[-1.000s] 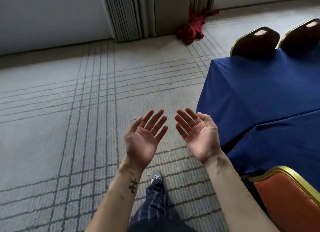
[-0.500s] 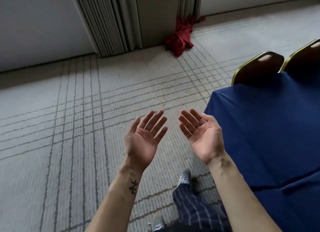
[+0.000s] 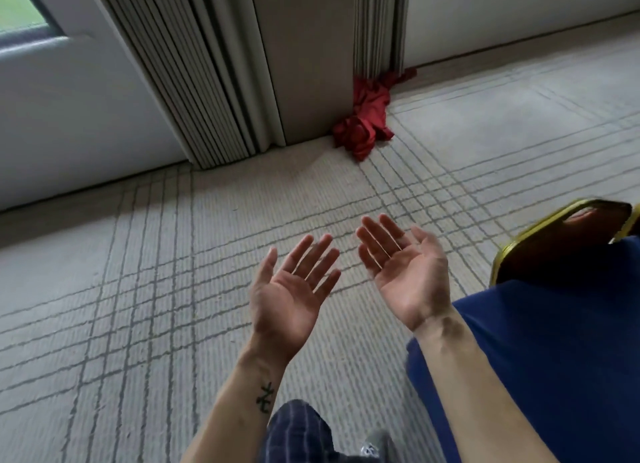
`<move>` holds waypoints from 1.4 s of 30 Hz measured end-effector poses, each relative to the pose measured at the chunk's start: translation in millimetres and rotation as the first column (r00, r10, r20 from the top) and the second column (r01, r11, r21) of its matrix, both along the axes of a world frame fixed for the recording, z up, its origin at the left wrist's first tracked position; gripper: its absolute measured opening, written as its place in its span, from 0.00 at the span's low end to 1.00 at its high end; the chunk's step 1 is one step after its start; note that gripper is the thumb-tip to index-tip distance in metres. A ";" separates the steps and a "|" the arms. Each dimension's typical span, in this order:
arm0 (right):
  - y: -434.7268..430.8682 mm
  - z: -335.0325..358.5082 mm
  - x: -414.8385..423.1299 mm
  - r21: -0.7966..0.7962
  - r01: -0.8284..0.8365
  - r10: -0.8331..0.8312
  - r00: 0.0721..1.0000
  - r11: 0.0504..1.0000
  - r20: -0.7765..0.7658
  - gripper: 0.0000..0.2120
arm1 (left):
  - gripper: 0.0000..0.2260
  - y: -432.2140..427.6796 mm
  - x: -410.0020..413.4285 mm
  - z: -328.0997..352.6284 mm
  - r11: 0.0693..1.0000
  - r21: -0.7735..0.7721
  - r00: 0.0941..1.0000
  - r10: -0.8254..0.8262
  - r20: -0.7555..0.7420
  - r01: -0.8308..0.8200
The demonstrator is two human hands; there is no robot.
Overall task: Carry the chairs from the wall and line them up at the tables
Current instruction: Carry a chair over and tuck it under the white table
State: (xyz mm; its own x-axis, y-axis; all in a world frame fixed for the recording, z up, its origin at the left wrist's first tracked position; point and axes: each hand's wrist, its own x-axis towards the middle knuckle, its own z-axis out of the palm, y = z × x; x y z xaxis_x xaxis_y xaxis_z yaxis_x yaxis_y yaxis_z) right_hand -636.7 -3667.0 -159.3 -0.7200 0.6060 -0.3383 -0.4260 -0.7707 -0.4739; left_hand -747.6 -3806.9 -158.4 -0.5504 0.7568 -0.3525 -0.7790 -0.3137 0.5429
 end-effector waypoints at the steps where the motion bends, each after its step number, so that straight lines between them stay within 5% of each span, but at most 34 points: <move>1: 20.4 -1.6 -11.3 0.002 0.002 -0.002 1.000 1.000 -0.006 0.21 | 0.27 22.0 -13.0 -3.1 1.000 -0.001 1.000 -0.010 -0.003 0.010; 17: 340.1 -5.1 -253.9 0.000 0.224 -0.224 0.971 0.974 0.087 0.20 | 0.28 393.3 -285.6 -9.4 0.976 -0.001 0.974 -0.217 0.070 0.217; 27: 526.8 -28.8 -275.5 -0.018 0.401 -0.399 0.914 0.916 0.080 0.19 | 0.28 613.3 -318.7 -19.1 0.917 0.060 0.893 -0.399 0.207 0.395; 36: 785.1 -31.7 -274.8 -0.057 0.492 -0.490 0.871 0.869 0.032 0.20 | 0.28 869.7 -328.8 -9.4 0.858 -0.040 0.858 -0.509 0.068 0.512; 42: 919.3 -18.0 -275.6 -0.045 0.524 -0.523 0.851 0.850 0.046 0.20 | 0.28 1006.0 -326.9 -4.0 0.851 0.007 0.840 -0.520 0.155 0.526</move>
State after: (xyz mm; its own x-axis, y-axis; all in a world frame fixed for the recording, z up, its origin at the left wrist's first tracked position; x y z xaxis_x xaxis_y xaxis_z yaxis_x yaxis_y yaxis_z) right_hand -912.3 -2747.7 -177.3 -0.2898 0.8706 -0.3976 -0.7594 -0.4621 -0.4581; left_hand -1074.5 -2800.9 -162.3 -0.0167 0.9033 -0.4287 -0.8926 0.1797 0.4134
